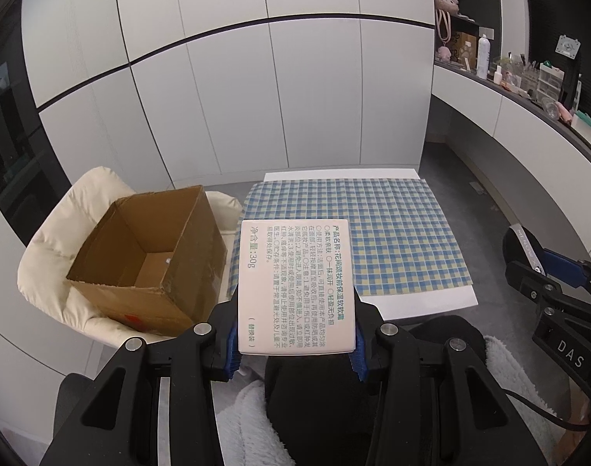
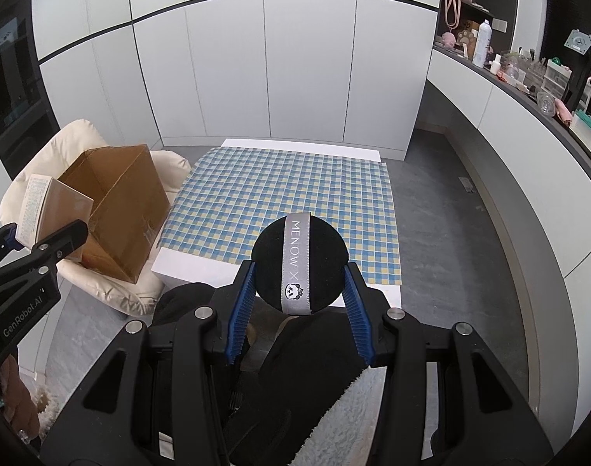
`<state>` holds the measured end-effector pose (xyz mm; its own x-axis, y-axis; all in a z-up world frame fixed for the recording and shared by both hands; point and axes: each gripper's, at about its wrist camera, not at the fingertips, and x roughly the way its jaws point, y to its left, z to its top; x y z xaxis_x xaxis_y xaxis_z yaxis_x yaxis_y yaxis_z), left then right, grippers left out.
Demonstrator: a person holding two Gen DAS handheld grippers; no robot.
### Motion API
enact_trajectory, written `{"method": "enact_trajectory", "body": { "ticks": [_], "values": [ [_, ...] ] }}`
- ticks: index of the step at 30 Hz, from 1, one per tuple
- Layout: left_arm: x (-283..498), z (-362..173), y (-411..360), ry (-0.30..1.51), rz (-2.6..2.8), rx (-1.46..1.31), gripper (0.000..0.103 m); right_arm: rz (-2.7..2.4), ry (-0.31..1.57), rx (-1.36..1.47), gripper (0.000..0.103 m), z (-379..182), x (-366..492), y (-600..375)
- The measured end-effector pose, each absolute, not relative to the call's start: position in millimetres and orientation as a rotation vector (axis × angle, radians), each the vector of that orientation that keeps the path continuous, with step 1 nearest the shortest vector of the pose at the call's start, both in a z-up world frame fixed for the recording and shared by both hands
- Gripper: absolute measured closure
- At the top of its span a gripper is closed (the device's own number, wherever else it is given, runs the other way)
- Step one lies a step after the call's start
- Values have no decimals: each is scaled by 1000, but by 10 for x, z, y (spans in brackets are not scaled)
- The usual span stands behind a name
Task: Organize objects
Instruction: 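Carry the cube box with the left gripper while the right gripper carries the speaker toward the box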
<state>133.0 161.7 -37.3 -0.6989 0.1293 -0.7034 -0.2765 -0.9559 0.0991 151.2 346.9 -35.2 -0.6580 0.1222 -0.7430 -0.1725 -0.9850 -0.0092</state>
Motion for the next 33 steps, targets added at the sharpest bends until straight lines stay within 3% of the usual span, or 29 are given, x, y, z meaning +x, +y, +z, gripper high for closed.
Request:
{"method": "enact_trajectory", "body": {
  "ticks": [12, 33],
  "values": [
    [1078, -530, 1238, 185, 2739, -1175, 60, 2756, -29, -1304, 56, -470, 1205, 3117],
    [1107, -751, -324, -98, 3055, -1422, 60, 3113, -462, -1519, 56, -737, 727, 1177]
  ]
}}
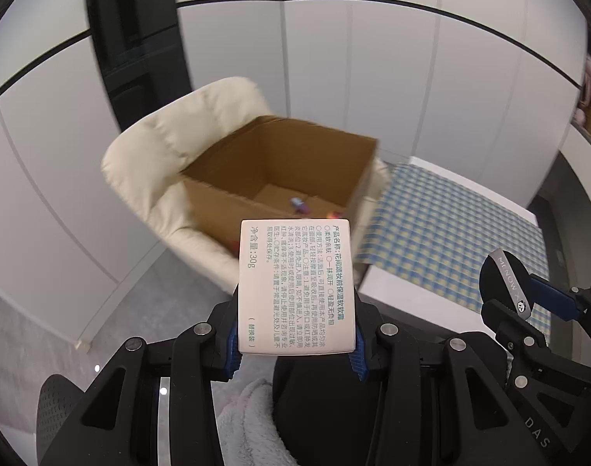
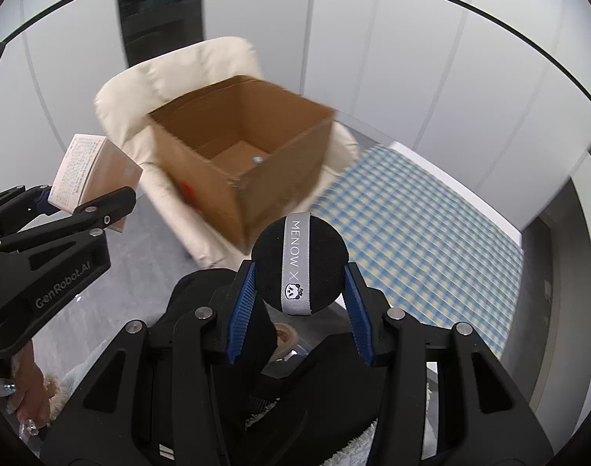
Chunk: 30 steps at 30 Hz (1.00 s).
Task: Organize objects
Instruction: 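Carry the cube box with the left gripper while the right gripper carries the speaker toward the box, then lower the cube box into the box with the left gripper while the right gripper lowers the speaker inside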
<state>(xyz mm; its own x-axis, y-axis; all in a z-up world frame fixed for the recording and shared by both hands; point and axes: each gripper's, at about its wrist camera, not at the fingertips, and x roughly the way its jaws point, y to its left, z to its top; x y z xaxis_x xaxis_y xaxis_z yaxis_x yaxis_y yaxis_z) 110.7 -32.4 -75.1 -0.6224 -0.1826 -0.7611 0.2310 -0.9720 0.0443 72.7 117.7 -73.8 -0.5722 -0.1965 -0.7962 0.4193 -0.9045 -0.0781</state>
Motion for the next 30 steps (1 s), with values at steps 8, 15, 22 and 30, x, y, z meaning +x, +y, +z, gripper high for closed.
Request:
{"method": "enact_trajectory", "body": {
  "ticks": [8, 15, 22, 30],
  "values": [
    [1056, -836, -643, 140, -2542, 1227, 60, -2399, 402, 1200, 56, -846, 584, 758],
    [597, -767, -814, 179, -2535, 1176, 60, -2421, 378, 1165, 56, -766, 170, 589],
    [-235, -857, -1159, 228, -2517, 1215, 59, -2415, 344, 1170, 56, -758, -604, 164],
    [-1055, -1164, -1622, 230, -2412, 1272, 60, -2375, 308, 1277, 56, -1132, -1508, -270]
  ]
}}
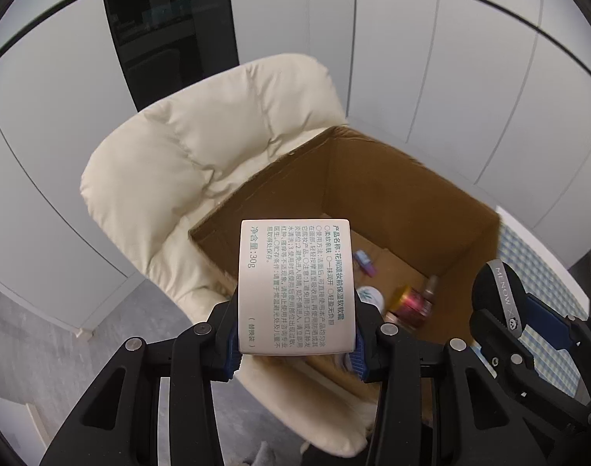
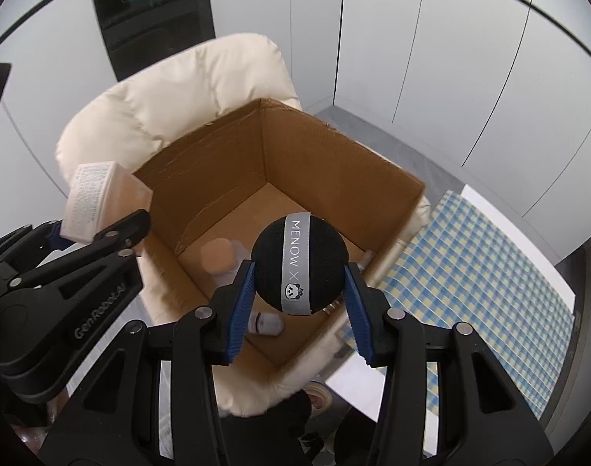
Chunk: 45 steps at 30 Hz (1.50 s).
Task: Organize objects
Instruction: 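Lower the cube box into the box with the left gripper while the right gripper lowers the speaker inside, then open both grippers and withdraw them up from the box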
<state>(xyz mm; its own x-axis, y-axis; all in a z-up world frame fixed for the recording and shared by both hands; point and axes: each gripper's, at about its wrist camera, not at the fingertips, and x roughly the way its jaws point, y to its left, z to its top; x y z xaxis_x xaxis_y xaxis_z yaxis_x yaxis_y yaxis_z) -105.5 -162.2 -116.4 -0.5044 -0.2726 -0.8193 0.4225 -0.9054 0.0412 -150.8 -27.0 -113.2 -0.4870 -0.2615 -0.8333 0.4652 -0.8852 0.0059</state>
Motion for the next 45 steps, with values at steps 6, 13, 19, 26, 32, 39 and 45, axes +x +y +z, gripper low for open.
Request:
{"method": "enact_trajectory", "body": {
  "ticks": [6, 13, 19, 26, 32, 39, 45],
  "values": [
    [-1363, -1323, -1796, 223, -2378, 1295, 60, -2357, 307, 1332, 56, -1400, -1861, -366],
    [-1555, -1404, -1806, 241, -2404, 1352, 1, -2345, 384, 1335, 1, -1584, -1958, -408],
    [-1511, -1334, -1702, 197, -2447, 1340, 3, -2367, 316, 1364, 0, -1571, -1938, -232],
    [-1421, -1140, -1582, 208, -2514, 1358, 3, -2427, 174, 1444, 0, -1420, -1838, 182],
    [-1282, -823, -1251, 67, -2596, 1424, 3, -2472, 45, 1556, 0, -1115, -1569, 603],
    [-894, -271, -756, -154, -2632, 1437, 1, -2652, -15, 1582, 0, -487, -1011, 1076],
    [-491, 11, -499, -170, -2671, 1500, 1, -2735, -147, 1597, 0, -187, -482, 1439]
  ]
}}
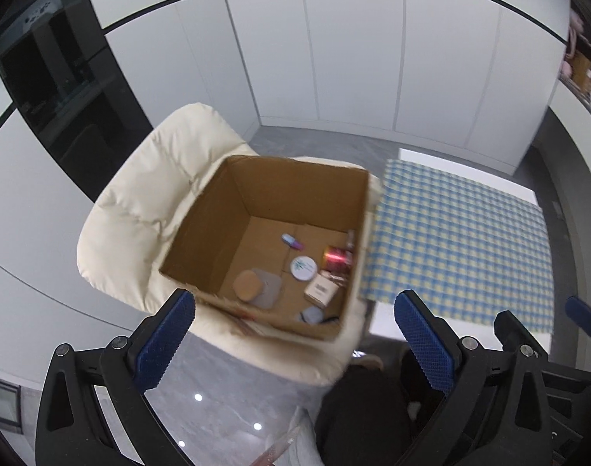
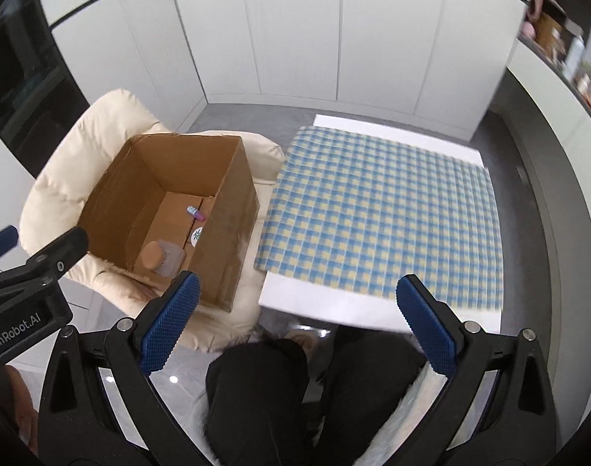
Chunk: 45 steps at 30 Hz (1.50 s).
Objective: Organize objects
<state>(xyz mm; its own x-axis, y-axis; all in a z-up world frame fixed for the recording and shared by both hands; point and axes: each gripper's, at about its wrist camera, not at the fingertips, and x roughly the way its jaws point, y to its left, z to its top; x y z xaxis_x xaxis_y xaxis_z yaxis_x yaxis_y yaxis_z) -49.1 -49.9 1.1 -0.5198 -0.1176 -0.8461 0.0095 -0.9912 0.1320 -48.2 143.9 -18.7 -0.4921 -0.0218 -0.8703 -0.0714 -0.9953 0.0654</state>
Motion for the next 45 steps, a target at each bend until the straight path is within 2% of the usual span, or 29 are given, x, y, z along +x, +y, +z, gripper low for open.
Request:
{"method": "enact_trajectory", "body": {
  "ticks": [5, 16, 23, 45],
  "values": [
    [-234, 52, -403, -203, -2646, 1530, 1, 2641, 272, -1559, 0, -98, -209, 1733],
    [57, -28, -127, -251, -2663, 1600, 1, 2634, 333, -1532, 0, -79, 82, 1948],
    [132, 75, -75, -260, -2678, 1547, 1, 2668, 267, -1509, 0, -26, 175, 1839],
    [200, 130, -109, -251, -2703, 1527, 1, 2680, 240, -1466, 0, 39, 287, 1813]
  ]
}}
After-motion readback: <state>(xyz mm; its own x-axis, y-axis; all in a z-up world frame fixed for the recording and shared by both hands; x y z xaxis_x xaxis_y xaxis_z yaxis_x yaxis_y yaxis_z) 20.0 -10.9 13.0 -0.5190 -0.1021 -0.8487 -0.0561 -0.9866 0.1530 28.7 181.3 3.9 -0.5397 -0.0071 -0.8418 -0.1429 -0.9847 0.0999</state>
